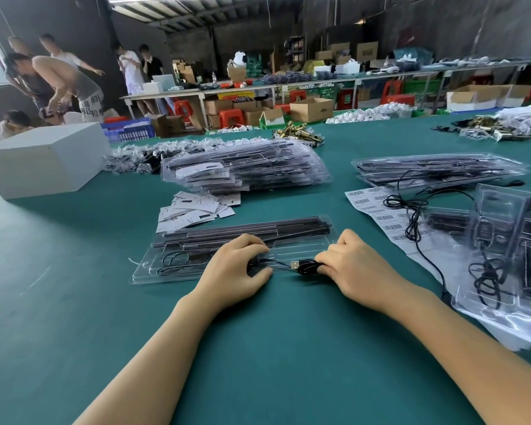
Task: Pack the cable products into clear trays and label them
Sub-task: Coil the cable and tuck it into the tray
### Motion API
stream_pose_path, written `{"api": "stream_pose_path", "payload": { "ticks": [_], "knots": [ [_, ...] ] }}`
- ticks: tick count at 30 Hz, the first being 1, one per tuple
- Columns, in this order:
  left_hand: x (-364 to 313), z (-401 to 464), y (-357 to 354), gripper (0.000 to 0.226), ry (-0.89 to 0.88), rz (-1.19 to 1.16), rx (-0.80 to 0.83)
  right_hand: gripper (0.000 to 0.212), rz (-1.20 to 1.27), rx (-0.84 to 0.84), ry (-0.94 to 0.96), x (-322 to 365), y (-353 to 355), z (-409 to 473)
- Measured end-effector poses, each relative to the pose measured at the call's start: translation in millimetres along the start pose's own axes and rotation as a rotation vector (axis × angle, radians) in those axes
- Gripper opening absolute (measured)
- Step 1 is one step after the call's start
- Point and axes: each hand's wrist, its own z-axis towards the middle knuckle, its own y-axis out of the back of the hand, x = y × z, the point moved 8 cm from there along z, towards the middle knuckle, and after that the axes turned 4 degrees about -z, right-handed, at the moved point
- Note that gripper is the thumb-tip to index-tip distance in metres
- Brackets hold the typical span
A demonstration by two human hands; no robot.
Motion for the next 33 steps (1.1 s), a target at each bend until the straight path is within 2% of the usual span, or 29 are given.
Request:
{"api": "stream_pose_path", "payload": {
  "ticks": [6,11,19,24,28,33],
  "knots": [
    [-7.2,0.4,-5.0,0.030,-0.091,0.100,0.071,0.031,0.003,0.002,-0.015,-0.6,1.0,0.4],
    [-17.9,2.4,-2.6,0.021,-0.157,0.189,0.030,0.031,0.010,-0.020,-0.006,2.1,4.7,-1.3],
    [-5.2,8.2,1.5,0.021,-0.020,0.138,-0.038,0.017,-0.020,-0.141,0.039,10.7,18.9,-2.9],
    [4.9,14.4,5.8,0.024,0.059,0.093,-0.068,0.006,-0.128,-0.383,0.038,9.3,34.8,-2.4],
    [8.9,18.9,6.4,0.025,0.108,0.070,-0.055,0.015,-0.215,-0.546,0.021,17.7,39.7,0.0],
    [10.1,19.8,8.1,0.028,0.147,0.068,-0.056,0.019,-0.360,-0.516,0.057,28.2,30.9,-2.0]
  ]
}}
